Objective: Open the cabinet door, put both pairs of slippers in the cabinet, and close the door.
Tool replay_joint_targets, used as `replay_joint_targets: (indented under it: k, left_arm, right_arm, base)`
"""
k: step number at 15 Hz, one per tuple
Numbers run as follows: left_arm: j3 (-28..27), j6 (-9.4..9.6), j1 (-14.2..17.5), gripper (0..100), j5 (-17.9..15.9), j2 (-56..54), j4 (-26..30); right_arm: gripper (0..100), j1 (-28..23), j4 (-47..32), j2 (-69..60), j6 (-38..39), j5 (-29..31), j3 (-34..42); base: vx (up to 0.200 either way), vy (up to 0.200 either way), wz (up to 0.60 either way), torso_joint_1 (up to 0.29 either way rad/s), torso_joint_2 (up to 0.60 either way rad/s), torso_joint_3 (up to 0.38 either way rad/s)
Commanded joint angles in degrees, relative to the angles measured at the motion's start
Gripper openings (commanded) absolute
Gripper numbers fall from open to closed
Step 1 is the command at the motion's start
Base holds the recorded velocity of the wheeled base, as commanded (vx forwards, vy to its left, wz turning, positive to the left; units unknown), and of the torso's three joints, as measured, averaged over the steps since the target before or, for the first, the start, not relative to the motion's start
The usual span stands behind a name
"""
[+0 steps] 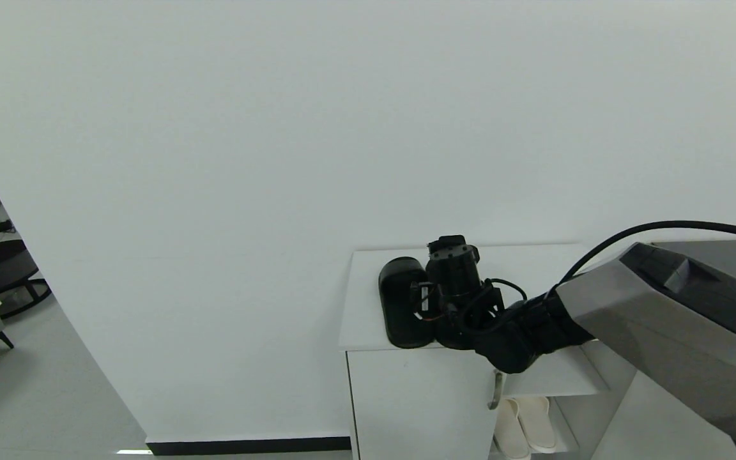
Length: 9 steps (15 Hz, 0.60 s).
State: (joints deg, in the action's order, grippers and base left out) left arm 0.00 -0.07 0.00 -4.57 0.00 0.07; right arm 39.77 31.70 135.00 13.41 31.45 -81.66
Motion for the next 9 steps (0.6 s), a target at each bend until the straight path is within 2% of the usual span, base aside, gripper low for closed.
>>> replay_joint_targets:
  k: [1,9]
  left_arm:
    - [0.00,-0.10,0.00,0,0.00,0.09,0.01]
    - [0.00,-0.10,0.00,0,0.00,0.09,0.01]
  right_arm:
    - [100,-0.74,-1.46,2.90,-0.23,-0.07,-4.38]
    - [100,-1.71,-7.53,8.09,-0.14,-1.13,-15.45]
  base:
    - [0.000,0.000,0.00,0.000,0.00,0.000]
    - [0.000,0.000,0.00,0.000,0.00,0.000]
